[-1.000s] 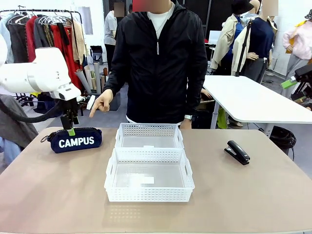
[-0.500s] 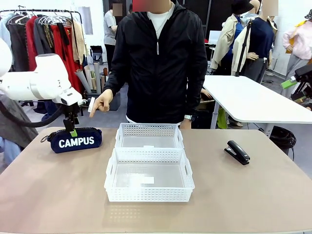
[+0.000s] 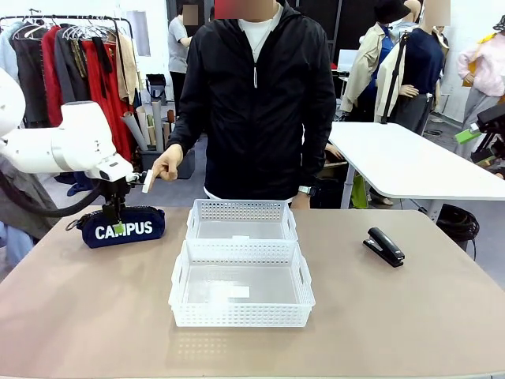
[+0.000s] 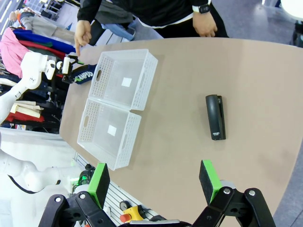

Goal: Distribute items into two baskets.
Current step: Pick up the Pencil pouch that the person points to.

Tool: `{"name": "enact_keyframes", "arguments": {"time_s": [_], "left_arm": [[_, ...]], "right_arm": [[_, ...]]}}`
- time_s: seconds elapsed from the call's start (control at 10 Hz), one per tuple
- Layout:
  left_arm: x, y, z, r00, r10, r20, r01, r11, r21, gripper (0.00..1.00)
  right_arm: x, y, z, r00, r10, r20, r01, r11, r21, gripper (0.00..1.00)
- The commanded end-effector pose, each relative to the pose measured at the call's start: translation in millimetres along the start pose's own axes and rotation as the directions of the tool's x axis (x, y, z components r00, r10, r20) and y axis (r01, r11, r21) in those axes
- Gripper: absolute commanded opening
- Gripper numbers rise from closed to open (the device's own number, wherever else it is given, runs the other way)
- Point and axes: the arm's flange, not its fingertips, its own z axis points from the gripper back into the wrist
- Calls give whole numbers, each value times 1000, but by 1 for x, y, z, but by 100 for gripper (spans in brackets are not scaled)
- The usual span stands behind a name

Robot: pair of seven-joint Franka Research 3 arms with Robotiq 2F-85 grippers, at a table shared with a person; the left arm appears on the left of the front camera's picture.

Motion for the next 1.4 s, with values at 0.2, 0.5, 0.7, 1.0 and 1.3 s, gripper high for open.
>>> {"name": "enact_keyframes", "arguments": {"time_s": [0.2,0.5,0.7,1.0,1.3], "left_arm": [[0,1,4,999,-45,25,46,999,-9,74],[2,2,4,999,-36,30,38,998,-51,14],[2,3,4,999,-31,40,34,997,-73,0],[1,0,8,1000,1,29,3,991,-135,0],[4,-2,3,1000,-24,13,25,998,-64,0]], "right_arm": [[2,1,0,1000,5,11,-5,1000,-6,100],[2,1,0,1000,5,11,-5,1000,-6,100],[2,1,0,1000,5,11,-5,1000,-6,100],[2,1,0,1000,5,11,-5,1000,-6,100],[2,1,0,1000,5,11,-5,1000,-6,100]]}}
